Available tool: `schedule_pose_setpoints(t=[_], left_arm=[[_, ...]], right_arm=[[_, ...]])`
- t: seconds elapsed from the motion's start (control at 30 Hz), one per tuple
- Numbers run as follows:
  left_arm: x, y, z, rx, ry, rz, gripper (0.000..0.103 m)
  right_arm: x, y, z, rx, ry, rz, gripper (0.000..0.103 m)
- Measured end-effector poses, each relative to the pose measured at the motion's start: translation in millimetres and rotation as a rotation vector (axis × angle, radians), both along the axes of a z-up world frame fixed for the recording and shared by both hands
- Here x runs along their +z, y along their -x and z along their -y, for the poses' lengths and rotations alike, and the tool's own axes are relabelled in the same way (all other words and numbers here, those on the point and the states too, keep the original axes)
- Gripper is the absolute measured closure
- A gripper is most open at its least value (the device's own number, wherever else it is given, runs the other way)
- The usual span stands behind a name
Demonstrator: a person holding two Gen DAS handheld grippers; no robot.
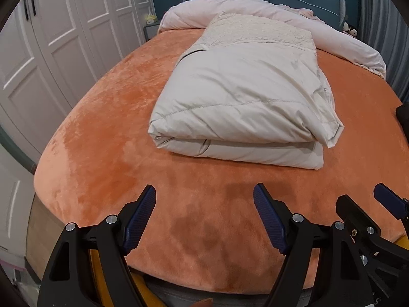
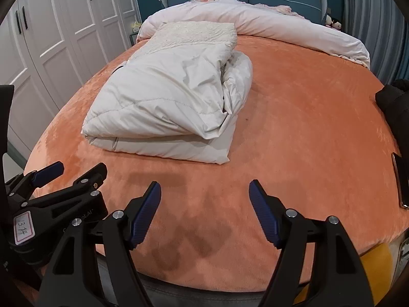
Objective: Fold large clothes
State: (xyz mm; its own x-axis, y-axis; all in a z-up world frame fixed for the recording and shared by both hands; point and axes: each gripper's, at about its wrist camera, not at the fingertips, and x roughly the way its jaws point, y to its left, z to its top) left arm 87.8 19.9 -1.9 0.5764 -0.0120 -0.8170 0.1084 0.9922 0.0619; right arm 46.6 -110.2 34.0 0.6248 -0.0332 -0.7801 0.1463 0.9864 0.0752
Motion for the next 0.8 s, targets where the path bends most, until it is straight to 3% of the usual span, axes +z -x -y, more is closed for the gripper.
schedule_pose_setpoints(t=[0.8], left_arm=[[4,29,-3,0.027,-0.026,0.069,0.028]], right_arm=[[-1,24,-12,-0.016,0.018,0.027,0.034]])
